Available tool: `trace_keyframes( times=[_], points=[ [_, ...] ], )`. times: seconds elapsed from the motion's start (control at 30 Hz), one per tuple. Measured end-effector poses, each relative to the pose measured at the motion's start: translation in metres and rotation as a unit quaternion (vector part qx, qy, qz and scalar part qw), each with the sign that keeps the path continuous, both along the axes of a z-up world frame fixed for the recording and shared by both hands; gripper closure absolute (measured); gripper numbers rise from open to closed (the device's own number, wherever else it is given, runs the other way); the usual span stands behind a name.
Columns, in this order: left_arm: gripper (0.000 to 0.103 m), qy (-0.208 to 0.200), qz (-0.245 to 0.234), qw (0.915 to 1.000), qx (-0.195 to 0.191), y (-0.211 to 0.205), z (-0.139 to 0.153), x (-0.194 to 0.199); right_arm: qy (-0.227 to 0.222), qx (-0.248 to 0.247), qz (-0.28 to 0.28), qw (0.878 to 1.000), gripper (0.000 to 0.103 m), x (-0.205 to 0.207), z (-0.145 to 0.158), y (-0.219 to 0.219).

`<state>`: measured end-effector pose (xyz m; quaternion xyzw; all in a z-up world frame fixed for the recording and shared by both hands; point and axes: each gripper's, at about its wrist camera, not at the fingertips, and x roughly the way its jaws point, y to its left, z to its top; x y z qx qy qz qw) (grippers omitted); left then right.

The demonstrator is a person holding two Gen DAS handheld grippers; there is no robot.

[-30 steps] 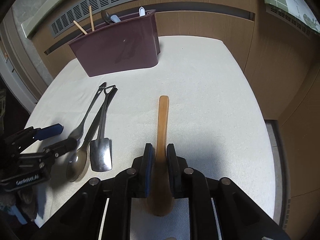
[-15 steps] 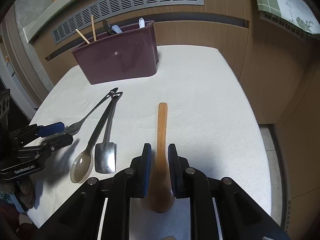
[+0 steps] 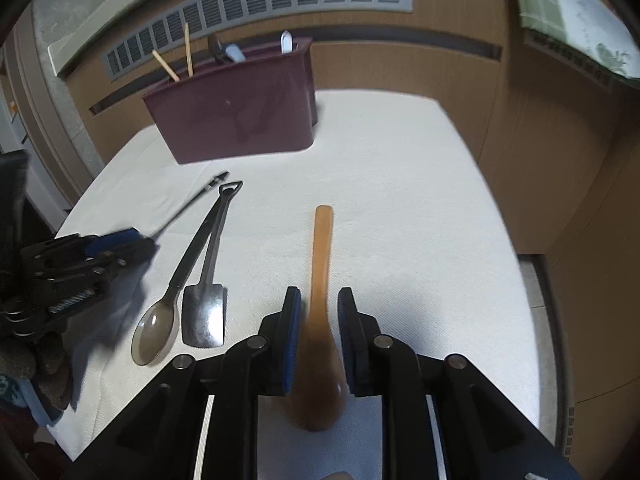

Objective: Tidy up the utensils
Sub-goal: 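Lift the wooden spoon with the right tool while the left tool grasps a metal spoon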

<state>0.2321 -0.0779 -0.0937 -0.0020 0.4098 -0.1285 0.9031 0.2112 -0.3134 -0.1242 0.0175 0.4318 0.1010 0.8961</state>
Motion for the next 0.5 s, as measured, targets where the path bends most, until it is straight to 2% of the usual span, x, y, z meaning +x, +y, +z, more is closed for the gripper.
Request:
trace_keyframes(
  times=[0.07,0.17,0.27,0.37,0.47,0.5],
  points=[
    [0.074,-0.026,0.013,0.9994,-0.018,0.013,0.012,-0.009,0.020,-0.009,0.004,1.000,0.084,0.012,-0.006,0.003],
    [0.074,-0.073,0.032,0.9964,-0.031,0.033,0.034,-0.023,0.013,-0.034,0.006,0.999,0.084,0.024,-0.005,0.011],
    [0.074,-0.101,0.047,0.9932,-0.032,0.044,0.051,-0.027,0.011,-0.064,0.008,0.998,0.082,0.039,-0.006,0.022],
    [0.074,-0.123,0.055,0.9904,-0.031,0.051,0.065,-0.029,0.024,-0.073,0.005,0.997,0.082,0.053,-0.004,0.027],
    [0.074,-0.137,0.056,0.9883,-0.035,0.056,0.078,-0.032,0.034,-0.063,0.002,0.997,0.093,0.059,-0.002,0.027],
    [0.074,-0.141,0.056,0.9878,-0.036,0.056,0.080,-0.034,0.035,-0.061,0.002,0.998,0.093,0.059,-0.001,0.028]
  ],
)
